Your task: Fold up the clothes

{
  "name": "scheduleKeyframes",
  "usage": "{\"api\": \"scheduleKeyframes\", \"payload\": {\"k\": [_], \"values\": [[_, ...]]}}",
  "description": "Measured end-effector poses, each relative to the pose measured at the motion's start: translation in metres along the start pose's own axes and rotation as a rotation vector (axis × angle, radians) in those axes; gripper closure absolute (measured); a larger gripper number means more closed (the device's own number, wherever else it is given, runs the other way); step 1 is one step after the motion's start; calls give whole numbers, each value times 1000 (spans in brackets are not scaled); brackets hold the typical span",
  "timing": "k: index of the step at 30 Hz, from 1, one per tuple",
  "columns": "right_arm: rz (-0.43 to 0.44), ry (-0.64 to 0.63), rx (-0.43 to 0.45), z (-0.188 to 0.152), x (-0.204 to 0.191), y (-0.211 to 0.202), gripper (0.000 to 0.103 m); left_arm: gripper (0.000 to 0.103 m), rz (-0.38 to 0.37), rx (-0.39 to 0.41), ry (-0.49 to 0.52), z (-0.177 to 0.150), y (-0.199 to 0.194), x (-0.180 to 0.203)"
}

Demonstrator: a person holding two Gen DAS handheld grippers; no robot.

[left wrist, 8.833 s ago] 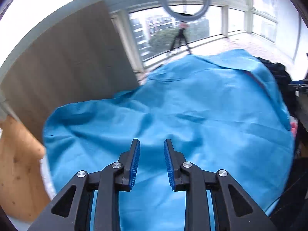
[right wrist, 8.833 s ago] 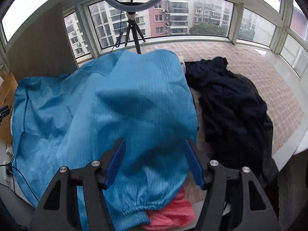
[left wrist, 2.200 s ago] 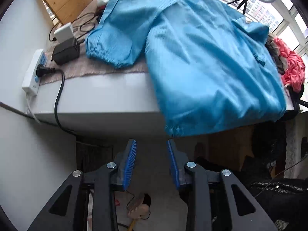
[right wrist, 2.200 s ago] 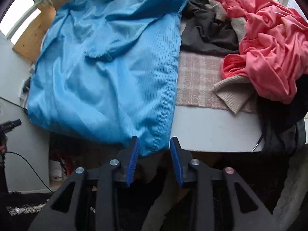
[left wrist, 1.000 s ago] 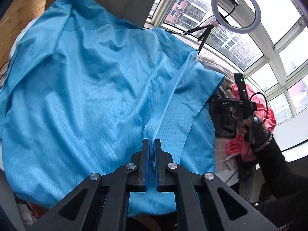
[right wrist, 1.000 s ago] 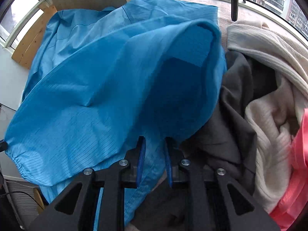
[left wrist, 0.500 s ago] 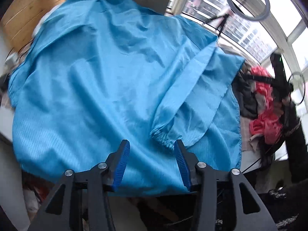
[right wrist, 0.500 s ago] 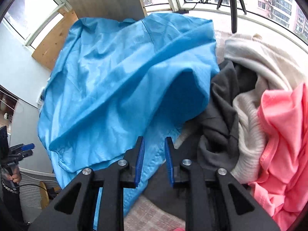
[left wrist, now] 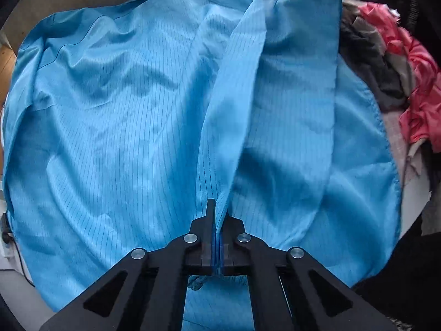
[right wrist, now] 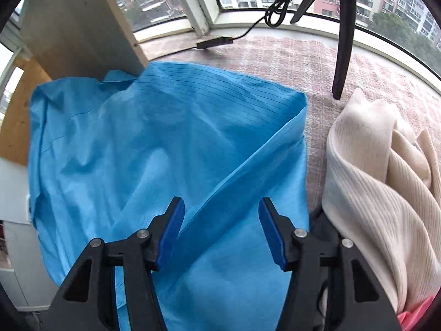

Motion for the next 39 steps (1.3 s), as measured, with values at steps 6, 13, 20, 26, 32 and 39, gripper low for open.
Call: {"api": "scheduleKeyframes", "payload": {"k": [6,13,20,26,32,39], "values": [[24,6,-23,13,-3,17,101,103,-282,43,-153,-7,-62,5],[157,-254,140,29,-97,-62,101,103,-530,69,-432,-64,-110,-20],[325,-384,122,6,-172,-87,78,103,-489,-36,-782,-153,-55,-105],[133,-215,147,-90,-74,-93,62,102,-526,-82,-710,-164,-40,-94],[215,9,25,-144,-33,-42,62,103,-512,-89,-620,-162,-45,-91],[184,62,-3,-131,-37,4,70,103,-472,-83,-568,-163,-51,-98]]}}
Point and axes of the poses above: each gripper's, at about its wrist camera, not at the fingertips, and y roughly the way its jaws point, x to its right, z to its top, the point moved 8 cm from there along y, roughly the way its jaws point, and after that the axes turned 10 degrees about -y, right-handed, at the moved point
